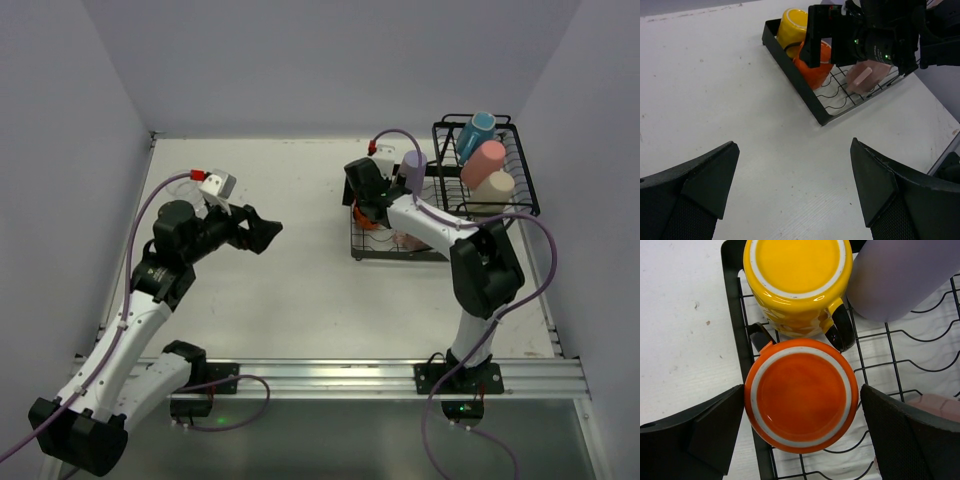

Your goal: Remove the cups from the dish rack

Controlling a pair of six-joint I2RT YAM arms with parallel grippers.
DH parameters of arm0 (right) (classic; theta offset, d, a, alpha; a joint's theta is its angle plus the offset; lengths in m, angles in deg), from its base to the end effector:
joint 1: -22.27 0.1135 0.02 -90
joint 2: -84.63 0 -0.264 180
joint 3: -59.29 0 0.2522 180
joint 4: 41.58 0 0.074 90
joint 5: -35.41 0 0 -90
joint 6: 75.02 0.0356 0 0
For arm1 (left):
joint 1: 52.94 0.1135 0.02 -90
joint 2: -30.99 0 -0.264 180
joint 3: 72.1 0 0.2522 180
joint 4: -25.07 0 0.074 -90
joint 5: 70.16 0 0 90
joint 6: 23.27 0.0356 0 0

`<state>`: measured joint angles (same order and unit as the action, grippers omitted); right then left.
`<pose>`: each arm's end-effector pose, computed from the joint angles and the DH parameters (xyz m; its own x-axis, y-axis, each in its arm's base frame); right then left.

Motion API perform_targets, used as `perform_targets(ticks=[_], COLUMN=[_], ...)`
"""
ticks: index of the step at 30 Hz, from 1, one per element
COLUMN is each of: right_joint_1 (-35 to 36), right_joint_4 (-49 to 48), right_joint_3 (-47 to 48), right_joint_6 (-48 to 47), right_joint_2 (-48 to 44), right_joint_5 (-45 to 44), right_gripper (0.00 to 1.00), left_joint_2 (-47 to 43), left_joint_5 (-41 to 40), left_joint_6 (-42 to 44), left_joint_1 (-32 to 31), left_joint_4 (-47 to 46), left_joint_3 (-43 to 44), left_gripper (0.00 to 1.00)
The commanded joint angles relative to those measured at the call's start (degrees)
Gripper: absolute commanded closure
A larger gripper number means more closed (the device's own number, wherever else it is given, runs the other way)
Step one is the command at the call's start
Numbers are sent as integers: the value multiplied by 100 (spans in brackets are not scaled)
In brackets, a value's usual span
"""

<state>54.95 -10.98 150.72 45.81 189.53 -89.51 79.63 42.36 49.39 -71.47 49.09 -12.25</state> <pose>0.3538 0.2028 0.2381 -0.5522 0.1450 -0.8210 0.2171 0.9758 0.0263 0.1826 -0.0756 0.3370 -0.3937 -0.1584 -0.9055 0.5556 0.7438 -0.3717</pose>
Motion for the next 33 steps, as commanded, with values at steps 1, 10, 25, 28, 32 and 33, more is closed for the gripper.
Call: perform_targets(ticks=[1,10,25,28,32,33], right_joint_1=[-104,-184,9,62,71,62], right_joint_4=[21,-23,-1007,-1139,-1411,-1647], right_joint_3=[187,205,-946,-1060,-1437,-1578], right_joint_6=[248,266,-367,-402,-52,71], right_joint_2=[109,171,-1682,-2208,-2930,-3088], right_joint_5=[-42,126,125,432,1362,1922], right_gripper=[1,8,59,59,58,58], left_joint_2=[-13,14,523,681,874,962], left_joint_5=[138,112,718,946,1324,1386], left_joint_6=[64,38,-603,-919,-1586,-1710], left_joint_1=[-37,-37,-37,-37,-37,-37], left_joint_4=[-209,-209,-586,-902,-1666,-2033], left_joint_3=[23,23,67,-46,-301,-371], left_gripper=[0,0,0,0,0,0])
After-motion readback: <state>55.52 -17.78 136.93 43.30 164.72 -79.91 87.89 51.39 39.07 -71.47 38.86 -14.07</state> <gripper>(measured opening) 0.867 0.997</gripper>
